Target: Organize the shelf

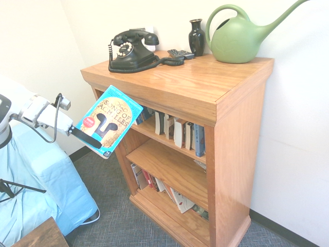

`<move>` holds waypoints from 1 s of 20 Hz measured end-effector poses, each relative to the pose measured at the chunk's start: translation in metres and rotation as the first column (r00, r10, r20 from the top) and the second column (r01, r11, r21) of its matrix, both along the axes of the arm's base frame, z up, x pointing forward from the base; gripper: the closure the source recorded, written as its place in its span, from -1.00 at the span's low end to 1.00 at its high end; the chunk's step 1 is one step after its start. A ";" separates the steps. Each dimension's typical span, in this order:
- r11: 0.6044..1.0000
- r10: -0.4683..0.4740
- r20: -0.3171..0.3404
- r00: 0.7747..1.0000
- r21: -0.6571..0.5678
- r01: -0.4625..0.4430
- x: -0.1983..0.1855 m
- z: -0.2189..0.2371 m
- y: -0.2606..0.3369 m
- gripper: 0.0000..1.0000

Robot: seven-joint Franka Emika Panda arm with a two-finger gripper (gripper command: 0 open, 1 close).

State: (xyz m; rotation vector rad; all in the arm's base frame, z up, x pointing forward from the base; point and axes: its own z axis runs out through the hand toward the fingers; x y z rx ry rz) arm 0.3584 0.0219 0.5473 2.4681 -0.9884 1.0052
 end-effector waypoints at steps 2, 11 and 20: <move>0.999 0.033 -0.004 0.999 0.019 -0.033 0.003 -0.010 0.015 1.00; 0.980 0.158 -0.055 0.986 0.131 -0.150 0.035 -0.069 0.054 1.00; 0.921 0.275 0.006 0.961 0.286 -0.265 0.085 -0.082 0.087 1.00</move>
